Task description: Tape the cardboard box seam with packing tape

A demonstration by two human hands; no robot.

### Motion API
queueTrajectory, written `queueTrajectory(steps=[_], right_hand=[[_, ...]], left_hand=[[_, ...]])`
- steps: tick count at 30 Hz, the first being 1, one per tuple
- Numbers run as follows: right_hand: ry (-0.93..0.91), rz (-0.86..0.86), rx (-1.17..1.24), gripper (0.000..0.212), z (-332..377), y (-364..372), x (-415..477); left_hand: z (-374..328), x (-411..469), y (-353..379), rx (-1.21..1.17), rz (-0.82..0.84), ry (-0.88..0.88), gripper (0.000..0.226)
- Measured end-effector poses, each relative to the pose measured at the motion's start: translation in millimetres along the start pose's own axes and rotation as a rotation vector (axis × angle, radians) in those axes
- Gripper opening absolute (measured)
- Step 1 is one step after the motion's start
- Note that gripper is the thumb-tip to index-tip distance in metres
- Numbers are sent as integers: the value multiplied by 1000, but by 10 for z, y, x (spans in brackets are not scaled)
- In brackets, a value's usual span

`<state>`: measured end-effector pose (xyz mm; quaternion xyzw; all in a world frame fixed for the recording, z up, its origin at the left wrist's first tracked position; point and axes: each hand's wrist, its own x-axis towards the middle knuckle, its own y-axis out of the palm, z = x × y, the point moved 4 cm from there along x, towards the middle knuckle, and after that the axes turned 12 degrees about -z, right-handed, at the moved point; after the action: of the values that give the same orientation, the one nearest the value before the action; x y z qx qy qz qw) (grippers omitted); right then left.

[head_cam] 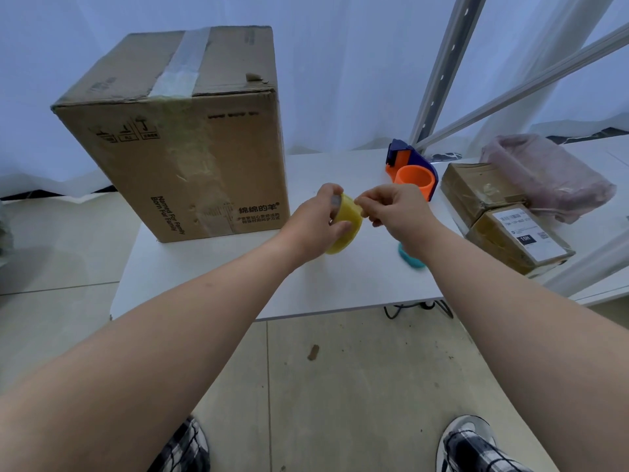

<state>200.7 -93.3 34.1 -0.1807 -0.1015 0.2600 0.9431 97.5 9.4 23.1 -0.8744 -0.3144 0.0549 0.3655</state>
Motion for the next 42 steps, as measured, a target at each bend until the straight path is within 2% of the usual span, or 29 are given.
queueTrajectory(steps=[4,7,10,13,16,19,24,33,37,42], right_hand=[[42,-12,-79,51,-161,-100,33],[80,-104,-217,41,-290,-255,80],[162,-52,-437,35,-474,-374,61],[240,54,-679,48,-647,-511,-7],[236,135,-836,54,-749,-568,-80],[189,130,-875,52,-810,-510,-142],[102,54,-839,35,-803,-338,-116],[-56,-96,-720,38,-470,-61,439],[-35,-158,-742,40,-508,31,662],[58,-110,-794,38,-711,191,838]], left_hand=[[40,-27,74,80,-5,14,57],[78,-4,64,125,-21,8,57],[96,29,35,168,-41,23,56],[81,30,60,212,-45,47,57],[81,25,100,243,-43,63,57],[92,17,144,248,-31,78,55],[154,64,210,325,1,160,56],[51,506,292,571,-34,319,49],[90,770,318,612,-86,343,44],[259,941,394,759,-64,326,48]])
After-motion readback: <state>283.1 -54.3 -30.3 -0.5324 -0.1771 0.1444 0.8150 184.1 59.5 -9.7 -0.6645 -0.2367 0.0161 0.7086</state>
